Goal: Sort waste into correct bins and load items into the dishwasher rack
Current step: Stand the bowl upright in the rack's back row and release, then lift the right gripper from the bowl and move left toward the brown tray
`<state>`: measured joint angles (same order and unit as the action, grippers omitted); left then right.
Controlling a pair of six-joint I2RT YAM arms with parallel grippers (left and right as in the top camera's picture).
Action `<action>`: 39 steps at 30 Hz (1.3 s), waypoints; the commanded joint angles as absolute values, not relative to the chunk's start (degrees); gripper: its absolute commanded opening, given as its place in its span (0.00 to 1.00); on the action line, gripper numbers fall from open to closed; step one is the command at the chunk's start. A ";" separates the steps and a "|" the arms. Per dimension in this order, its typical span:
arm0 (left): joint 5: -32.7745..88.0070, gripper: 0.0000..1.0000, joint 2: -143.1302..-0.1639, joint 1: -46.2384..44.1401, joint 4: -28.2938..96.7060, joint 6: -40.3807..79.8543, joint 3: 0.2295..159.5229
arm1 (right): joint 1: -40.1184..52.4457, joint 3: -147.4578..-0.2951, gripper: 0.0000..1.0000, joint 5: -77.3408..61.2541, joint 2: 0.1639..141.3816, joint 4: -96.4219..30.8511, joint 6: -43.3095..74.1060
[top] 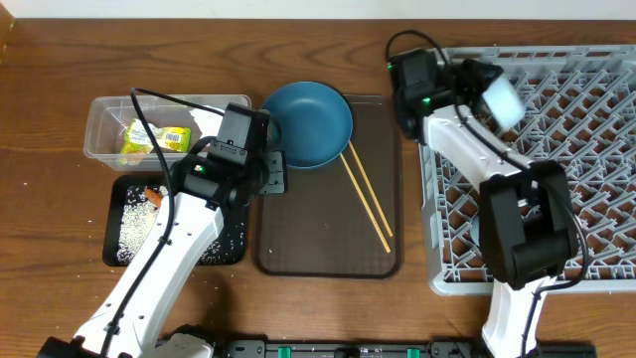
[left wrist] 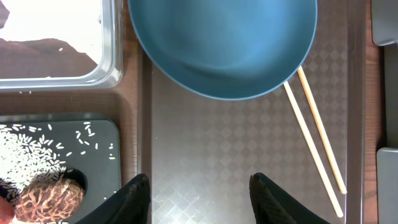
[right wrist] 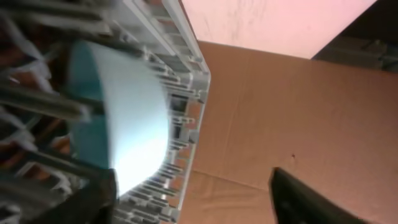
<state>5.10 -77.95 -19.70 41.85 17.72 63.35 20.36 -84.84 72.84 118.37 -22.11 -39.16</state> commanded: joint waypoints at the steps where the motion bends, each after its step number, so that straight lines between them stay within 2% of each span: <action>1: 3.97 0.53 -77.84 -19.57 41.98 17.17 63.96 | 22.15 -84.55 0.76 73.47 118.67 -22.74 -32.99; 12: 3.97 0.53 -77.84 -19.57 42.00 17.17 63.96 | 23.46 -84.58 0.72 68.20 114.30 -24.69 -29.30; 21: 3.36 0.53 -77.84 -19.57 41.98 17.17 63.96 | 15.20 -84.60 0.72 38.02 97.43 -33.08 -13.21; 27: 3.38 0.53 -77.84 -19.57 41.98 17.17 63.96 | 1.13 -84.60 0.49 11.90 89.06 -38.24 -0.16; 28: 3.38 0.53 -77.84 -19.57 41.98 17.19 63.96 | -1.93 -84.60 0.40 5.08 88.68 -39.42 0.69; 29: 3.38 0.53 -77.84 -19.57 41.98 17.19 63.96 | -4.69 -84.60 0.24 -1.21 88.68 -40.25 0.86; 31: 3.38 0.53 -77.84 -19.57 41.95 17.19 63.96 | -9.06 -84.58 0.04 -10.57 89.30 -41.52 0.86; 32: 3.38 0.53 -77.84 -19.57 41.93 17.19 63.96 | -11.53 -84.58 0.01 -15.07 90.00 -42.35 0.86; 34: 3.38 0.53 -77.84 -19.57 41.95 17.19 63.96 | -14.90 -84.58 0.01 -19.38 91.59 -43.62 0.86; 39: 3.38 0.53 -77.84 -19.57 41.95 17.19 63.96 | -18.70 -84.58 0.01 -21.67 97.45 -44.77 1.87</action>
